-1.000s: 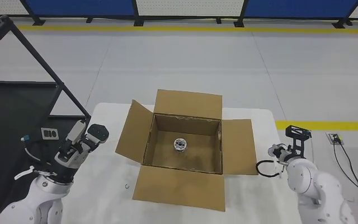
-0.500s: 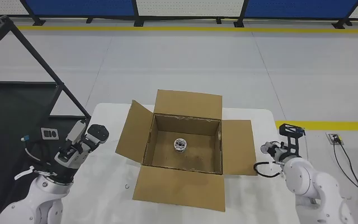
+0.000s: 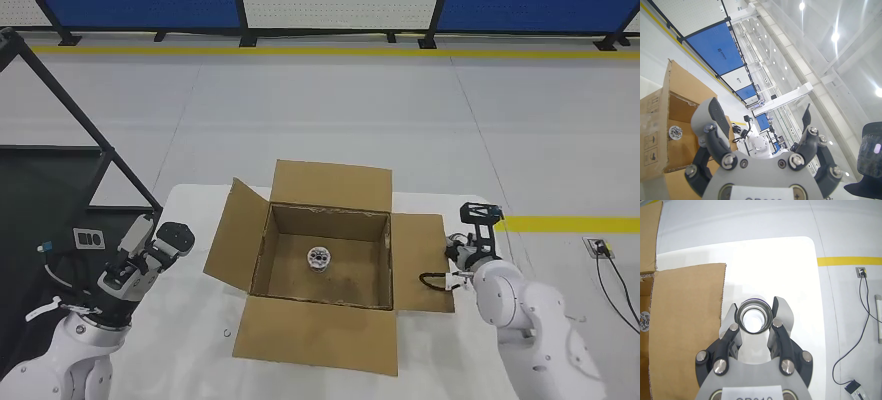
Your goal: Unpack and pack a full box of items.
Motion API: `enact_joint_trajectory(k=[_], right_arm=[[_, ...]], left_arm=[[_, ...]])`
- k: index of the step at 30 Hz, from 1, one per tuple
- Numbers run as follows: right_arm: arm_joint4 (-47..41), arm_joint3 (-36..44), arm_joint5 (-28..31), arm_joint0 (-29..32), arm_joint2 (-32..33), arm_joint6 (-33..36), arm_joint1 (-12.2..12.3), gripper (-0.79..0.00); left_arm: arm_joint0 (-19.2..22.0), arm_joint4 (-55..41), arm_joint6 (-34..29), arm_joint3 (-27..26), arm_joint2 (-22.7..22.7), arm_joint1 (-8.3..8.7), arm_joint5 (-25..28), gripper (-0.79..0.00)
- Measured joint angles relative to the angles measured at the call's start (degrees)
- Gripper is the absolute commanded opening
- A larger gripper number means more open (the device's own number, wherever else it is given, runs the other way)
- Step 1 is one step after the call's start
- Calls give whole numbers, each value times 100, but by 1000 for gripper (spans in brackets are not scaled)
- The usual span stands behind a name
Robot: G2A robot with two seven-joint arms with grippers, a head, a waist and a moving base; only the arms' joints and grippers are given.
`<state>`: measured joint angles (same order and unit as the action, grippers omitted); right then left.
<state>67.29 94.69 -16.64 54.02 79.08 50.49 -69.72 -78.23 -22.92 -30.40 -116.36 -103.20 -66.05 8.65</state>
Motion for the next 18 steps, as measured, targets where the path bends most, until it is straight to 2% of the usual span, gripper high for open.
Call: enact_joint_trajectory(k=[12, 18], right_arm=[[204, -73, -60, -270, -366, 122, -75, -785], [282, -85, -148, -276, -280, 146, -80, -785]], left_arm=[[0, 0, 0, 0, 0, 0, 0, 0], [0, 0, 0, 0, 0, 0, 0, 0]])
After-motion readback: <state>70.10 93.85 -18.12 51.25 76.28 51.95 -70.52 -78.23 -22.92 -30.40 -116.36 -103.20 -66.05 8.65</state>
